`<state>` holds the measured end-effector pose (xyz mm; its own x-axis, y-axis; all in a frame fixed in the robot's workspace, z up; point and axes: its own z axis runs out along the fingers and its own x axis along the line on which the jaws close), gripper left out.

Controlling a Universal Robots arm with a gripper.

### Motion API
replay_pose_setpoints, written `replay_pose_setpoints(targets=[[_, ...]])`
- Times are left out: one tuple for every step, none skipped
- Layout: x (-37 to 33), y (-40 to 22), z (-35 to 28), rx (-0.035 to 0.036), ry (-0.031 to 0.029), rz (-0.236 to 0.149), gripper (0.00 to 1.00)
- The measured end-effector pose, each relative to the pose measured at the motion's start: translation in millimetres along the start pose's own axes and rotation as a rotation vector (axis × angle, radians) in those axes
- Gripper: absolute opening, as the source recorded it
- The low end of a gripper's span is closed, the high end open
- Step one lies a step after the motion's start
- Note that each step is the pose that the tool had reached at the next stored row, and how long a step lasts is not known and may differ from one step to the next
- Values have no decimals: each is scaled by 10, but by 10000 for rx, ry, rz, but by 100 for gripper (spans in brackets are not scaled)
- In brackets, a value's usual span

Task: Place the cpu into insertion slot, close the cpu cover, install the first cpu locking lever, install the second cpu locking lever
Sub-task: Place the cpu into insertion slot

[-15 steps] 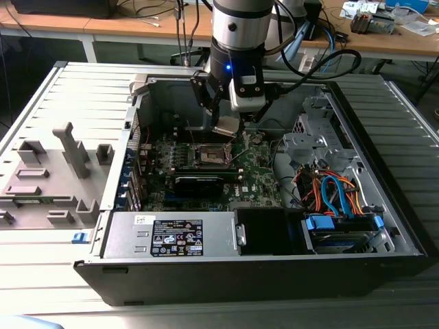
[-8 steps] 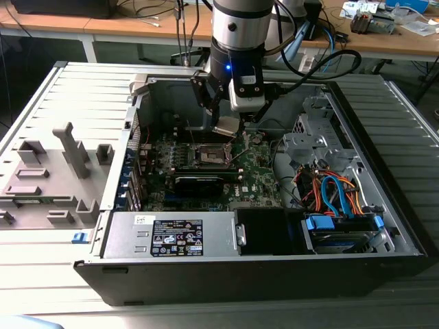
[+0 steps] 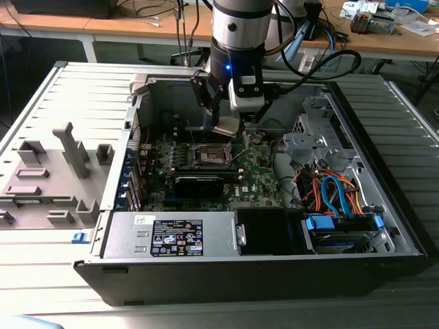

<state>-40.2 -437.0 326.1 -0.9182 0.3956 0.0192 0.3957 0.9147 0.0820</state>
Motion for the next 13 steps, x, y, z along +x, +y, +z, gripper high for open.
replay_pose_setpoints(targets=[[0, 0, 0, 0, -1, 8, 55], [0, 0, 0, 0, -1, 19, 55], [0, 0, 0, -1, -3, 27, 55], [0, 0, 0, -1, -3, 36, 55], [0, 0, 0, -1, -4, 45, 55], [0, 0, 0, -1, -5, 54, 55], [0, 0, 0, -1, -5, 61, 55], [0, 0, 1, -2, -6, 73, 55], [0, 0, 1, -2, -7, 81, 55], [0, 0, 1, -2, -8, 89, 55], [0, 0, 1, -2, -8, 99, 55], [0, 0, 1, -3, -9, 108, 55], [0, 0, 1, -3, -10, 122, 55]])
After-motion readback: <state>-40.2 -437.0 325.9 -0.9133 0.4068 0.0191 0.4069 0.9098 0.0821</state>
